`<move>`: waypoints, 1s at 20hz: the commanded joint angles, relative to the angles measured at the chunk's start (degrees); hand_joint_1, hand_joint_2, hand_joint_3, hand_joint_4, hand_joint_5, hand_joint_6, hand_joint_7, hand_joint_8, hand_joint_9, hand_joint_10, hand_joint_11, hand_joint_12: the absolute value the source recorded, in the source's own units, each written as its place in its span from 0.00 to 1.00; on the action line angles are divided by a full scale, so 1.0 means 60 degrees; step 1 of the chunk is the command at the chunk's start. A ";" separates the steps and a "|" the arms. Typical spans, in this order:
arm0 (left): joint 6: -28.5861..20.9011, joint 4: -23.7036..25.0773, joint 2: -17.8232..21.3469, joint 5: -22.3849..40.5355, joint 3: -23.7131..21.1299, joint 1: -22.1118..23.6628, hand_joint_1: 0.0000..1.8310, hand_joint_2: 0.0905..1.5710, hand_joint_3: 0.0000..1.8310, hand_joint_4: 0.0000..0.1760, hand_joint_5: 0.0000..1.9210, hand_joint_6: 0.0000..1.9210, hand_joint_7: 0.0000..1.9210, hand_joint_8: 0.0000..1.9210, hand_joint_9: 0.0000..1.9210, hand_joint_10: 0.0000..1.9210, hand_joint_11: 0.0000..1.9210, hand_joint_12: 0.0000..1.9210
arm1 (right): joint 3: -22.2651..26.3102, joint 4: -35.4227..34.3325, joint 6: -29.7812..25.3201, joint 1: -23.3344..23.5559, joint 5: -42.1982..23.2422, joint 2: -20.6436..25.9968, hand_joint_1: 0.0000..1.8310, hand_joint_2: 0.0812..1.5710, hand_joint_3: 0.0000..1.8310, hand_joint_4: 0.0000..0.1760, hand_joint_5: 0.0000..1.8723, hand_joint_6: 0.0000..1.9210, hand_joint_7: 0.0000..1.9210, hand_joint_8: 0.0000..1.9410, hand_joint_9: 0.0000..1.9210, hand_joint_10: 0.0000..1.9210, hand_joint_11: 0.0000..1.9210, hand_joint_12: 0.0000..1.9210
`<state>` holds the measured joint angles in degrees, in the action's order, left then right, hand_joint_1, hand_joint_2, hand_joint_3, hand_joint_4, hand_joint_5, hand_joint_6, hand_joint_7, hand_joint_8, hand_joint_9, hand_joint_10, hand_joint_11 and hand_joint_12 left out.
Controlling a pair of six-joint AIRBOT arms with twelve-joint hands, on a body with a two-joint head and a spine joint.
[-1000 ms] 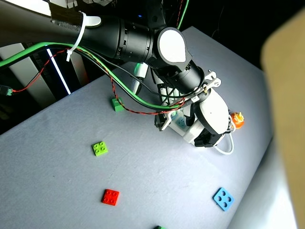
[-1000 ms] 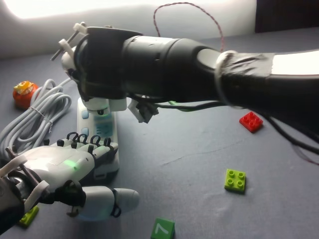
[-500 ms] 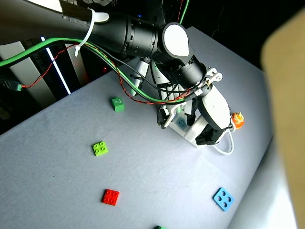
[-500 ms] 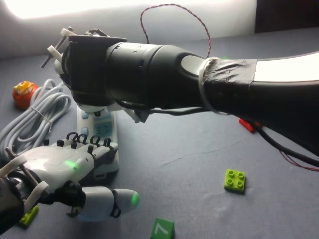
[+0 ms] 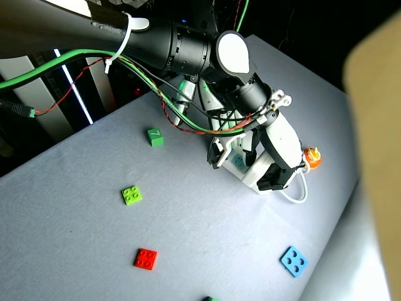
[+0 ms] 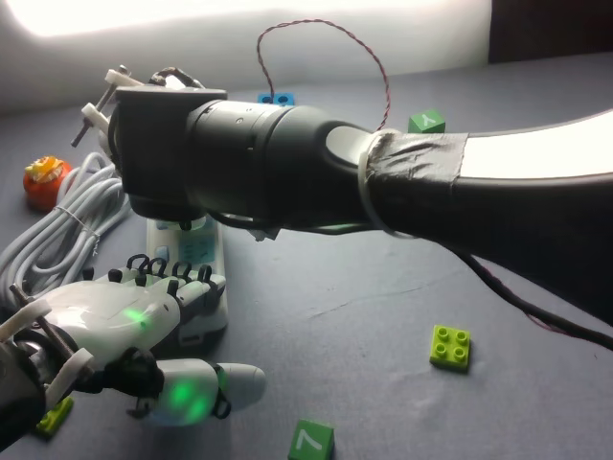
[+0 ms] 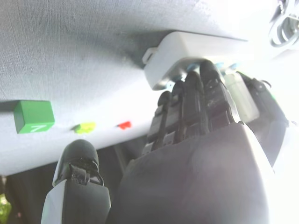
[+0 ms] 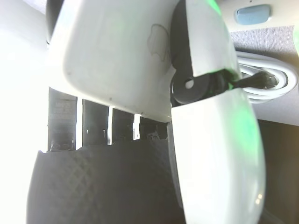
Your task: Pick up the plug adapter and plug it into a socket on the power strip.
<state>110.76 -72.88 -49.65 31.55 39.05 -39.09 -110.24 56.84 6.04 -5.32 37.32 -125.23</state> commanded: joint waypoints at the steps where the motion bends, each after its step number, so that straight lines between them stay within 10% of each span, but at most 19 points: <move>1: -0.0155 -0.0107 -0.0096 -0.0426 0.0021 -0.0043 0.00 0.71 0.00 0.00 0.01 0.00 0.04 0.00 0.05 0.00 0.00 0.16 | 0.0022 -0.0010 -0.0178 -0.0215 -0.0418 -0.0083 0.68 0.66 0.00 0.00 0.54 0.44 0.63 0.35 0.69 0.00 0.47 0.47; 20: -0.0185 -0.0107 -0.0093 -0.0457 0.0040 -0.0066 0.00 0.72 0.00 0.00 0.01 0.00 0.04 0.00 0.04 0.00 0.00 0.16 | 0.0063 -0.0233 -0.0423 -0.0312 -0.0928 0.0223 0.68 0.67 0.00 0.00 0.53 0.48 0.61 0.38 0.68 0.00 0.46 0.48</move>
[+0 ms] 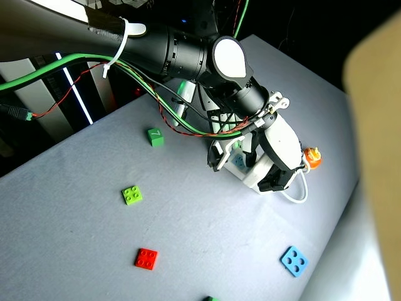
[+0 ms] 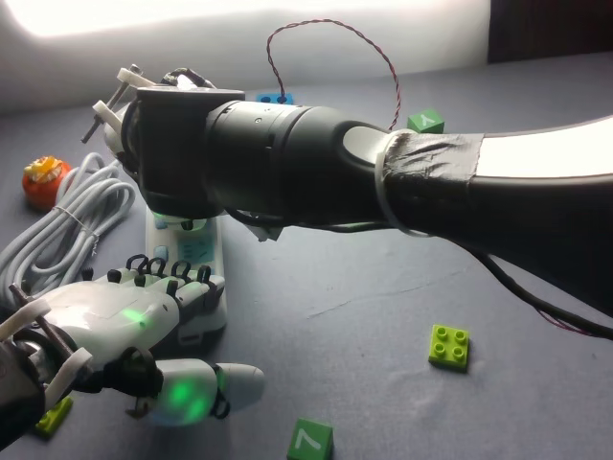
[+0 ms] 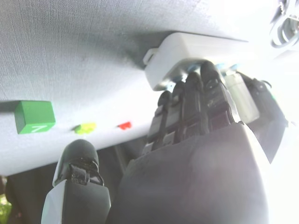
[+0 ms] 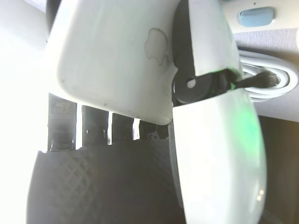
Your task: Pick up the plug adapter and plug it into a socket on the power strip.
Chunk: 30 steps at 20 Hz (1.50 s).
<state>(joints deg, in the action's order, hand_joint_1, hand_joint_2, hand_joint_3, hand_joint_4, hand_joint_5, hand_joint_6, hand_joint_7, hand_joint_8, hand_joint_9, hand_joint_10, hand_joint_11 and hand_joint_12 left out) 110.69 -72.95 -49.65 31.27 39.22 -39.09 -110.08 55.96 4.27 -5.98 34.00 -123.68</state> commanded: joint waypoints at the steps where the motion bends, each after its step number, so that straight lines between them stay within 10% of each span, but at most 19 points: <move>1: -0.0174 -0.0096 -0.0093 -0.0410 0.0011 -0.0065 0.00 0.72 0.00 0.00 0.01 0.00 0.04 0.00 0.04 0.00 0.00 0.16 | 0.0067 -0.0088 -0.0135 -0.0194 -0.0399 -0.0005 0.68 0.66 0.00 0.00 0.54 0.46 0.62 0.36 0.68 0.00 0.47 0.48; 8: -0.0174 -0.0096 -0.0093 -0.0423 0.0013 -0.0056 0.00 0.72 0.00 0.00 0.01 0.00 0.04 0.00 0.05 0.00 0.00 0.15 | 0.0274 -0.0053 -0.0186 -0.0143 -0.0576 0.0175 0.68 0.68 0.00 0.00 0.48 0.54 0.60 0.41 0.64 0.00 0.43 0.46; 10: -0.0177 -0.0096 -0.0093 -0.0423 0.0015 -0.0053 0.00 0.71 0.00 0.00 0.02 0.00 0.04 0.00 0.05 0.00 0.00 0.16 | 0.0274 -0.0036 -0.0187 -0.0138 -0.0642 0.0187 0.63 0.70 0.00 0.00 0.51 0.52 0.58 0.08 0.61 0.00 0.41 0.44; 11: -0.0180 -0.0096 -0.0094 -0.0423 0.0018 -0.0047 0.00 0.71 0.00 0.00 0.01 0.00 0.04 0.00 0.05 0.00 0.00 0.16 | 0.0274 -0.0025 -0.0190 -0.0136 -0.0665 0.0194 0.61 0.66 0.00 0.00 0.46 0.23 0.58 0.03 0.59 0.00 0.38 0.44; 13: -0.0182 -0.0096 -0.0094 -0.0423 0.0020 -0.0044 0.00 0.71 0.00 0.00 0.01 0.00 0.04 0.00 0.05 0.00 0.00 0.17 | 0.0274 -0.0010 -0.0197 -0.0135 -0.0675 0.0207 0.60 0.64 0.00 0.00 0.48 0.03 0.56 0.00 0.56 0.00 0.36 0.42; 23: -0.0202 -0.0096 -0.0096 -0.0423 0.0048 -0.0017 0.00 0.71 0.00 0.00 0.02 0.00 0.05 0.00 0.05 0.00 0.00 0.20 | 0.0305 0.0327 -0.0364 -0.0090 -0.0803 0.0357 0.52 0.65 0.00 0.00 0.27 0.00 0.30 0.00 0.30 0.00 0.06 0.51; 30: -0.0201 -0.0096 -0.0095 -0.0738 0.0165 0.0177 0.00 0.72 0.00 0.00 0.01 0.00 0.05 0.00 0.05 0.00 0.00 0.17 | 0.2304 0.1704 -0.1245 0.0285 -0.1064 0.1866 0.39 0.65 0.00 0.00 0.09 0.00 0.13 0.00 0.13 0.00 0.00 0.36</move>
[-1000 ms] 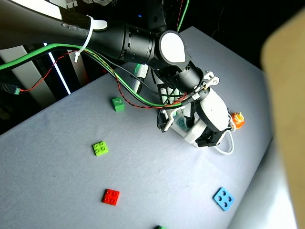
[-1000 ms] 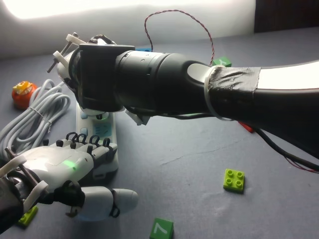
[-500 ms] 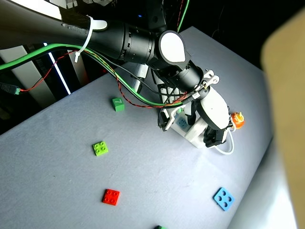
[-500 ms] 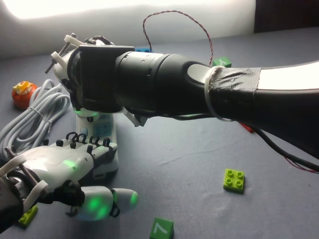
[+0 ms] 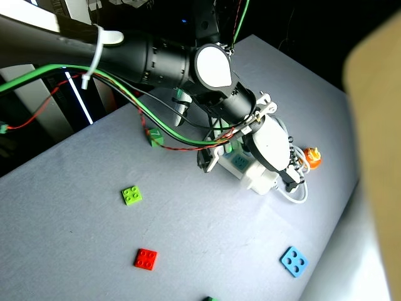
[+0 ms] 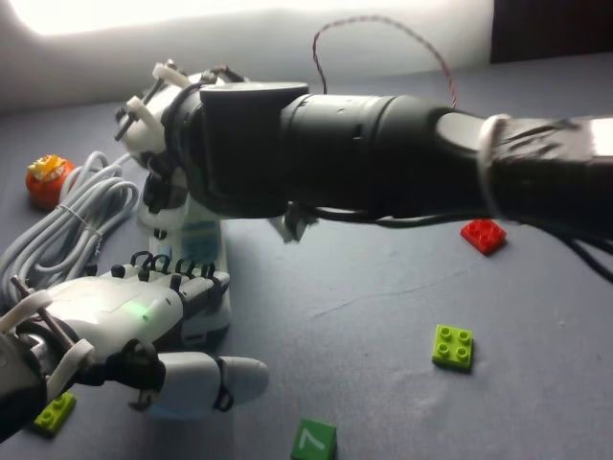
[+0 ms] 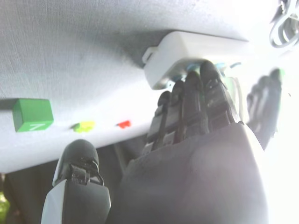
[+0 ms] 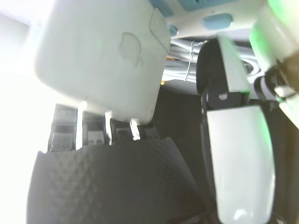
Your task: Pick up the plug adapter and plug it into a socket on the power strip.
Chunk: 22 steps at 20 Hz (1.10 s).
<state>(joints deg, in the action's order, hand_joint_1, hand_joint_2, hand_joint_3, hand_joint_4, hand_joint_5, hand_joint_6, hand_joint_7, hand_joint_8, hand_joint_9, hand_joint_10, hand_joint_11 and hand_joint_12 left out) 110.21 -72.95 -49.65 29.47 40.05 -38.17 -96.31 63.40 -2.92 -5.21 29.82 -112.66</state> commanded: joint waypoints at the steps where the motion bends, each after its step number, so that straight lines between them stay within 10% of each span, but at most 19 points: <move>1: -0.0121 -0.0096 -0.0094 -0.0489 0.0045 0.0050 0.00 0.72 0.00 0.00 0.01 0.00 0.04 0.00 0.05 0.00 0.00 0.17 | 0.0132 0.0465 -0.0098 0.0187 -0.0404 0.0161 0.39 0.64 0.00 0.00 0.09 0.00 0.13 0.00 0.13 0.00 0.00 0.37; 13: -0.0112 -0.0095 -0.0079 -0.1258 0.0436 0.0697 0.00 0.72 0.00 0.00 0.22 0.02 0.26 0.01 0.25 0.02 0.00 0.54 | 0.3775 0.0483 -0.1883 0.0413 -0.2427 0.4408 0.30 0.56 0.00 0.00 0.14 0.01 0.22 0.02 0.22 0.02 0.00 0.44; 15: -0.0112 -0.0095 -0.0074 -0.1585 0.0601 0.0948 0.08 0.71 0.00 0.00 0.00 0.90 0.01 0.91 0.00 0.96 0.00 0.99 | 0.4524 0.0505 -0.1968 0.0494 -0.2432 0.5219 0.32 0.55 0.00 0.00 0.20 0.03 0.27 0.03 0.27 0.03 0.00 0.46; 16: -0.0112 -0.0094 -0.0069 -0.1707 0.0676 0.1073 0.08 0.71 0.00 0.00 0.00 0.90 0.01 0.91 0.00 0.96 0.00 0.99 | 0.4792 0.0516 -0.1982 0.0521 -0.2482 0.5540 0.32 0.55 0.00 0.00 0.20 0.03 0.27 0.03 0.27 0.03 0.00 0.46; 18: -0.0111 -0.0094 -0.0057 -0.1920 0.0832 0.1388 0.12 0.71 0.00 0.00 0.01 0.98 0.01 1.00 0.04 1.00 0.06 1.00 | 0.5582 0.0535 -0.1991 0.0565 -0.2806 0.6481 0.31 0.55 0.00 0.00 0.15 0.21 0.20 0.21 0.24 0.15 0.00 0.54; 19: -0.0111 -0.0094 -0.0041 -0.1991 0.0895 0.1566 0.11 0.72 0.00 0.00 0.05 1.00 0.00 1.00 0.06 1.00 0.11 1.00 | 0.6010 0.0525 -0.2006 0.0574 -0.3011 0.6963 0.30 0.55 0.00 0.00 0.01 0.57 0.03 0.62 0.08 0.61 0.00 0.71; 22: -0.0106 -0.0094 0.0045 -0.2171 0.1026 0.1985 0.07 0.73 0.00 0.00 0.07 1.00 0.01 1.00 0.06 1.00 0.12 1.00 | 0.6907 0.0477 -0.2001 0.0621 -0.3236 0.7985 0.29 0.54 0.00 0.00 0.00 0.70 0.00 0.77 0.01 0.84 0.00 0.85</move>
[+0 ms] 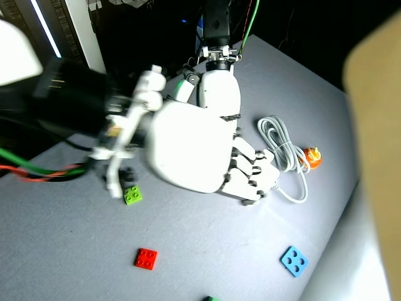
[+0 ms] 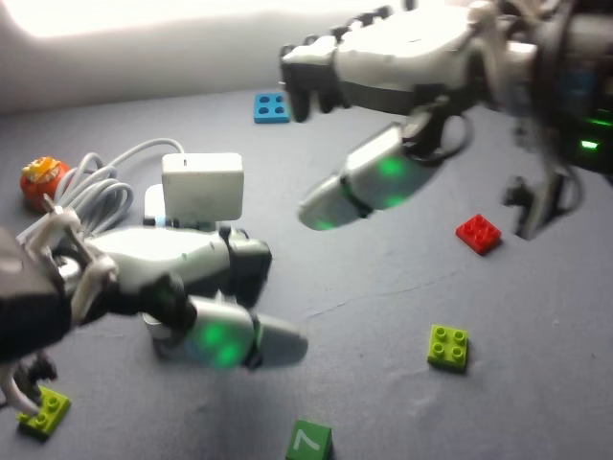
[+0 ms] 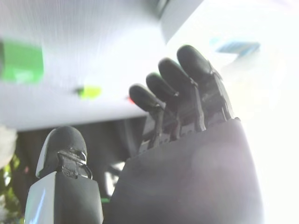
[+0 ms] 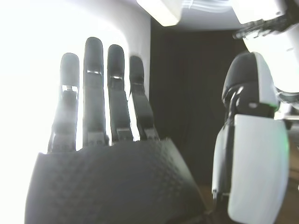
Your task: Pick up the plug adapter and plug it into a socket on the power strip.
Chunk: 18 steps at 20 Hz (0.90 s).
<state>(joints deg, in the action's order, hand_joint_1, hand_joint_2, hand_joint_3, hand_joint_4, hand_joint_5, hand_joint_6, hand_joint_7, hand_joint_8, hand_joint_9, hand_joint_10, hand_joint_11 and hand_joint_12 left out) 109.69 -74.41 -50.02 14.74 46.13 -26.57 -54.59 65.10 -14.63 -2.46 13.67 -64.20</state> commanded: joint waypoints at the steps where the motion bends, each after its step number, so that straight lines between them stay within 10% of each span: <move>1: 0.0013 0.0150 0.0145 0.0262 0.0048 0.0219 0.08 0.73 0.00 0.00 0.06 1.00 0.02 1.00 0.06 1.00 0.12 1.00 | 0.0183 0.0185 -0.0062 0.0182 -0.0565 0.0197 0.29 0.55 0.00 0.00 0.00 0.72 0.00 0.81 0.00 0.90 0.00 0.89; 6: 0.0388 0.0151 0.0508 -0.0012 0.0201 0.1050 0.01 0.77 0.00 0.00 0.30 1.00 0.32 1.00 0.29 1.00 0.28 1.00 | 0.0738 0.0175 -0.0202 0.0286 -0.1000 0.1082 0.30 0.55 0.00 0.00 0.00 0.91 0.00 1.00 0.04 1.00 0.07 1.00; 7: 0.0526 0.0150 0.0637 -0.0147 0.0228 0.1218 0.01 0.78 0.00 0.00 0.55 1.00 0.59 1.00 0.53 1.00 0.50 1.00 | 0.0782 0.0175 -0.0202 0.0260 -0.1009 0.1154 0.29 0.56 0.00 0.00 0.00 0.99 0.00 1.00 0.04 1.00 0.11 1.00; 10: 0.0835 0.0150 0.0973 -0.0576 0.0340 0.1581 0.12 0.75 0.00 0.00 0.77 1.00 0.80 1.00 0.81 1.00 0.79 1.00 | 0.0934 0.0174 -0.0292 0.0135 -0.0989 0.1323 0.25 0.58 0.00 0.08 0.07 1.00 0.05 1.00 0.11 1.00 0.21 1.00; 12: 0.1130 0.0150 0.1109 -0.0931 0.0472 0.1850 0.11 0.75 0.00 0.37 0.73 1.00 0.80 1.00 0.83 1.00 0.83 1.00 | 0.1147 0.0175 -0.0231 0.0142 -0.0886 0.1452 0.20 0.61 0.00 0.30 0.26 1.00 0.29 1.00 0.30 1.00 0.37 1.00; 13: 0.1253 0.0150 0.1147 -0.1188 0.0556 0.1952 0.11 0.75 0.00 0.37 0.73 1.00 0.80 1.00 0.83 1.00 0.83 1.00 | 0.1245 0.0175 -0.0118 0.0169 -0.0833 0.1487 0.20 0.61 0.00 0.30 0.26 1.00 0.29 1.00 0.30 1.00 0.37 1.00; 14: 0.1400 0.0150 0.1175 -0.1544 0.0667 0.2125 0.11 0.77 0.00 0.96 0.72 1.00 0.79 1.00 0.83 1.00 0.85 1.00 | 0.1340 0.0175 0.0030 0.0190 -0.0810 0.1516 0.19 0.65 0.00 0.58 0.50 1.00 0.54 1.00 0.53 1.00 0.57 1.00; 15: 0.1522 0.0150 0.1179 -0.1731 0.0726 0.2262 0.11 0.77 0.00 0.96 0.72 1.00 0.79 1.00 0.83 1.00 0.85 1.00 | 0.1417 0.0175 0.0165 0.0203 -0.0810 0.1542 0.19 0.65 0.00 0.58 0.50 1.00 0.54 1.00 0.53 1.00 0.57 1.00; 16: 0.1663 0.0150 0.1180 -0.1884 0.0769 0.2471 0.20 0.84 0.01 1.00 0.73 1.00 0.80 1.00 0.84 1.00 0.88 1.00 | 0.1519 0.0175 0.0307 0.0222 -0.0793 0.1580 0.21 0.67 0.00 0.17 0.67 1.00 0.71 1.00 0.70 1.00 0.70 1.00; 18: 0.2197 0.0150 0.1186 -0.1985 0.0699 0.2859 0.40 0.89 0.00 1.00 0.74 1.00 0.83 1.00 0.88 1.00 0.93 1.00 | 0.1700 0.0175 0.0268 0.0257 -0.0635 0.1700 0.12 0.73 0.00 0.00 0.74 1.00 0.78 1.00 0.76 1.00 0.71 1.00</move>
<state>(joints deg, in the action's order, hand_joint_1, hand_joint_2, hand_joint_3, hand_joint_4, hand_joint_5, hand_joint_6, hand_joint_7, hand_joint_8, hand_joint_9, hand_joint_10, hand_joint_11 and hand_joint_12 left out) 122.69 -73.52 -43.35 1.54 50.37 -9.96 -44.45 65.23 -12.84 -2.00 11.68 -54.46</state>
